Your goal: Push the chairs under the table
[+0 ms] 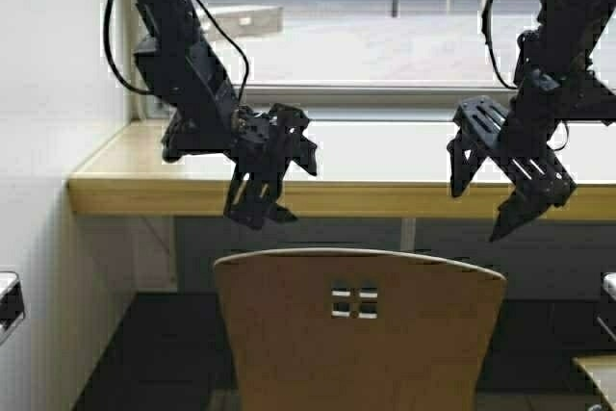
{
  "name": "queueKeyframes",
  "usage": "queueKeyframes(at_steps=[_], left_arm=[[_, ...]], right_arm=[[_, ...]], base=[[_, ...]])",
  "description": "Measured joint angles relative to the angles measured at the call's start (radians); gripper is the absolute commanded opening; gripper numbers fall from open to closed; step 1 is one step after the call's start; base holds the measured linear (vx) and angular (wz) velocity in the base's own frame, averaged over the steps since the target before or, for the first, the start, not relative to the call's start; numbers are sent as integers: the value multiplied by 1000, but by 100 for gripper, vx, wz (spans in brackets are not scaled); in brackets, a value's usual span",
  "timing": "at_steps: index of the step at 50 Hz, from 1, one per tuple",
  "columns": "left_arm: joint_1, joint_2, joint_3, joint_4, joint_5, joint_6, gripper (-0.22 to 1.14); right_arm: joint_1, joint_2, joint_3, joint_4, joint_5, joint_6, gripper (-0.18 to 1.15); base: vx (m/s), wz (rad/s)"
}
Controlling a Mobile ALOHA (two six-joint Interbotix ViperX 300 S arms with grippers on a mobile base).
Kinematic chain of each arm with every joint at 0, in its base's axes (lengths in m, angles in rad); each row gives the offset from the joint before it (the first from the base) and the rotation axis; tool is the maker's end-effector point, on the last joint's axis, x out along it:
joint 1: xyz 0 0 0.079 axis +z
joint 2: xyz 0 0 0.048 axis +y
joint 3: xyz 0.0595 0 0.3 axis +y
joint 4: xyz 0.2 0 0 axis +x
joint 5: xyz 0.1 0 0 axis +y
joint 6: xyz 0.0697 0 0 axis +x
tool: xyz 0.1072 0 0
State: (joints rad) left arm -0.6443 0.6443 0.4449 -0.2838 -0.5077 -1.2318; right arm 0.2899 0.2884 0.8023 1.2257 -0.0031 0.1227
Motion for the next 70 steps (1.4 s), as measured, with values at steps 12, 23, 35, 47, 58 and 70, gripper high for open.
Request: queueKeyframes(at_steps=[12, 23, 35, 47, 58, 70], left_arm=[[0, 66, -35, -80, 94, -31, 102], [2, 104, -54, -170, 129, -28, 102], [3, 117, -46, -201, 150, -29, 102], [2, 135, -40, -229, 161, -26, 102], [2, 166, -40, -241, 164, -28, 102], [3, 196, -51, -250, 166, -26, 102]], right_arm=[[-9, 110, -37, 202, -2, 0, 103], [-5, 175, -94, 219, 21, -3, 103], [-5, 213, -123, 219, 34, -3, 103], [5, 293, -164, 219, 71, -5, 103], [6, 350, -207, 219, 89, -6, 103], [5, 403, -262, 219, 89, -11, 103]], base=[[6, -6], [9, -4], [10, -2], [6, 0], [3, 0], [1, 0]])
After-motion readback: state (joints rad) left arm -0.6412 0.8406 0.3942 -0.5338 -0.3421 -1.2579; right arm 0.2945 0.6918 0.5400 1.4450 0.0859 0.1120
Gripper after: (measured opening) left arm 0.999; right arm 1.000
